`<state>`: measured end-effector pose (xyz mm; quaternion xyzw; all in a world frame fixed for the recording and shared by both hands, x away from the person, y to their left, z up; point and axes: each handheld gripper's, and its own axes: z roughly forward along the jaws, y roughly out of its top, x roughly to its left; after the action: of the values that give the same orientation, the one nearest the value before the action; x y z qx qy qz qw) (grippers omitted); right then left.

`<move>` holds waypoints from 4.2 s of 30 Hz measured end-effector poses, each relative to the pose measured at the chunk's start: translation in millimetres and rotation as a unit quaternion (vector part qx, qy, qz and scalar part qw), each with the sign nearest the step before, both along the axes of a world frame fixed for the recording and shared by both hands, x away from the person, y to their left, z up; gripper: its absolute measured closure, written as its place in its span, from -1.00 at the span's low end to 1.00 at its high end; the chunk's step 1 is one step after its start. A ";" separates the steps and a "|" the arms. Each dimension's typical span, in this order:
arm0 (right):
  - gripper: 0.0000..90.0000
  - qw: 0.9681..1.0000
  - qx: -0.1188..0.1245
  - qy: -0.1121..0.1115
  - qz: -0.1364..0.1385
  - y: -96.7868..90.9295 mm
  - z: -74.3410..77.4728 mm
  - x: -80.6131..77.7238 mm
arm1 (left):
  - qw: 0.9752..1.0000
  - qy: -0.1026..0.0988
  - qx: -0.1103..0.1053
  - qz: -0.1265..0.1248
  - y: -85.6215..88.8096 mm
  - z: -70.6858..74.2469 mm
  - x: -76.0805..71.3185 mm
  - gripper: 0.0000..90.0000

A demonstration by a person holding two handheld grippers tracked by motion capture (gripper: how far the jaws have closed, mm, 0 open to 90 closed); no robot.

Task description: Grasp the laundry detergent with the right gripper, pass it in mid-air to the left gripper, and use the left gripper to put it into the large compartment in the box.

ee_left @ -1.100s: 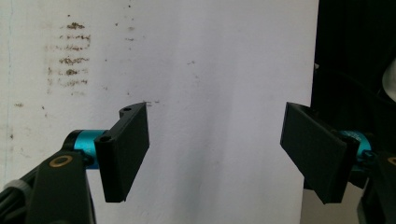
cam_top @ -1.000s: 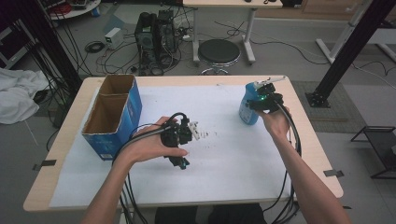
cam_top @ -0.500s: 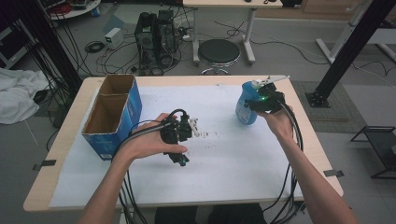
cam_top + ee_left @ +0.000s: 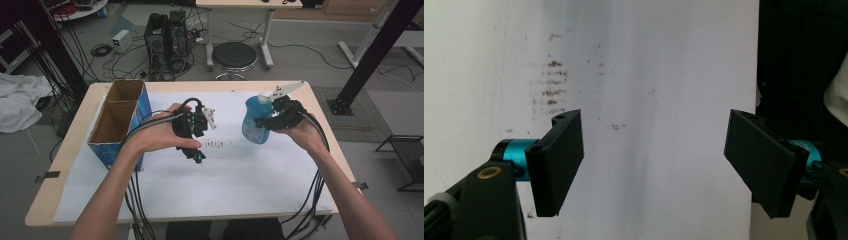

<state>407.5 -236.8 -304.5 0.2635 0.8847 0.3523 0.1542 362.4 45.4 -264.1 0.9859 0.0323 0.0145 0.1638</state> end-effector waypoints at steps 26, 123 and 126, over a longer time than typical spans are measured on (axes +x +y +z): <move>0.04 0.962 0.014 0.034 0.269 44.8 -1.6 -40.7 | 0.999 0.023 -0.043 -0.012 -42.3 28.8 11.6 -0.47; -0.17 0.961 0.042 0.087 0.259 53.1 -6.2 -47.1 | 1.000 0.004 -0.018 -0.008 -63.3 18.4 5.4 -0.16; -0.21 0.958 0.033 0.058 0.278 51.5 -8.5 -40.6 | 1.000 0.005 -0.011 -0.013 -62.8 18.7 4.5 -0.16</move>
<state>367.0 -185.4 -313.0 0.0317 0.9182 0.3947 -0.0103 366.9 -17.4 -245.4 0.9844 0.0208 0.0074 0.1745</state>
